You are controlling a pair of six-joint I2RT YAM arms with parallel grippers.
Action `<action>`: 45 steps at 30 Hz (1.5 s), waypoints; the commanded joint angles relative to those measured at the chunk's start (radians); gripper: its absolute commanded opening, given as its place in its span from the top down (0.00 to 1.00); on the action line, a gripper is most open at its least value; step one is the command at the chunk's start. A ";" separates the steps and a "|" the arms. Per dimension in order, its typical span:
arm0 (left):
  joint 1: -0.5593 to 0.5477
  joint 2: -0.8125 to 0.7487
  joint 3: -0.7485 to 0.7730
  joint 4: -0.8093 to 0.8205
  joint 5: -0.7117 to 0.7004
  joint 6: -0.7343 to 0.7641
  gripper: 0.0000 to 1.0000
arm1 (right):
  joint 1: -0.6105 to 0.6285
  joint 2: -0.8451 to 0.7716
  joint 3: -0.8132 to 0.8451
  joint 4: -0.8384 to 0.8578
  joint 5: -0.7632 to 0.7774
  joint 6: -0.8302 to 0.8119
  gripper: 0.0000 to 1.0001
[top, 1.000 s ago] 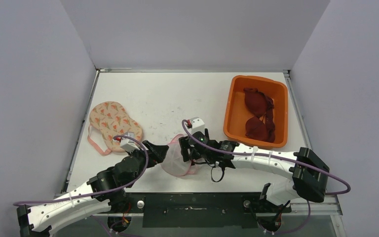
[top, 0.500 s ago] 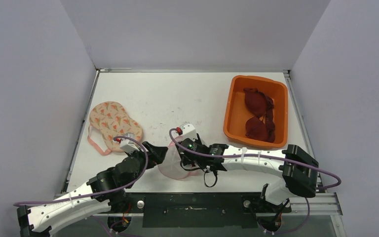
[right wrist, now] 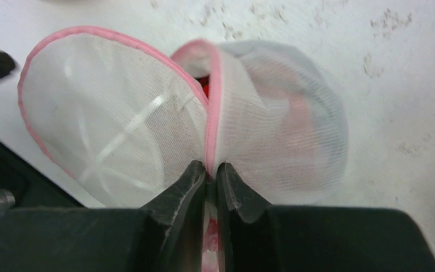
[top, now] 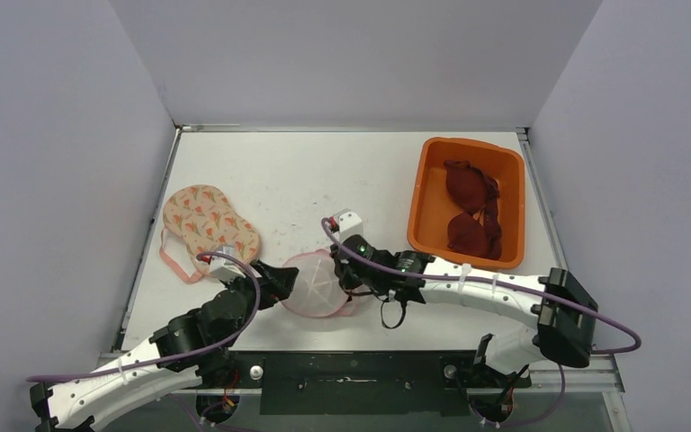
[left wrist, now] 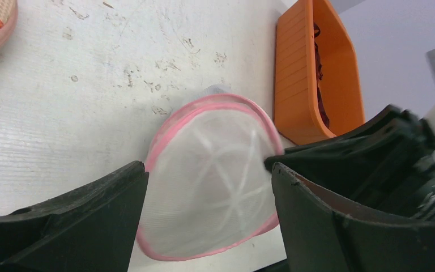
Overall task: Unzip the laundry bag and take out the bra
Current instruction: Open the laundry bag at the center of the board.
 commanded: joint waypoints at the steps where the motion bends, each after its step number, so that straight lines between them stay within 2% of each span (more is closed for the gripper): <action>1: 0.000 -0.051 0.058 -0.060 -0.071 0.024 0.22 | -0.113 -0.130 0.046 0.186 -0.353 0.000 0.95; 8: 0.000 -0.160 0.234 -0.194 -0.190 0.064 0.22 | -0.139 -0.104 0.207 0.224 -0.626 0.053 0.95; 12: -0.001 -0.218 0.318 -0.245 -0.234 0.086 0.22 | -0.163 -0.119 0.205 0.276 -0.711 0.110 0.95; 15: -0.001 -0.235 0.338 -0.271 -0.255 0.099 0.22 | -0.202 -0.147 0.136 0.322 -0.727 0.146 0.95; 18: -0.001 -0.235 0.322 -0.319 -0.255 0.073 0.22 | -0.292 -0.193 -0.019 0.452 -0.793 0.232 0.95; 22: -0.002 -0.225 0.230 -0.340 -0.170 0.005 0.22 | -0.411 -0.252 -0.235 0.610 -0.868 0.324 0.95; 27: -0.001 -0.175 0.070 -0.192 -0.025 -0.025 0.22 | -0.515 -0.264 -0.412 0.746 -0.930 0.385 0.95; 37: -0.001 0.096 -0.074 0.237 0.223 0.021 0.18 | -0.614 -0.245 -0.539 0.975 -1.035 0.516 0.95; 41: 0.000 0.156 -0.079 0.347 0.252 0.056 0.17 | -0.630 -0.249 -0.557 1.005 -1.052 0.530 0.95; 45: 0.005 0.219 -0.062 0.347 0.236 0.086 0.18 | -0.642 -0.256 -0.571 1.014 -1.067 0.530 0.95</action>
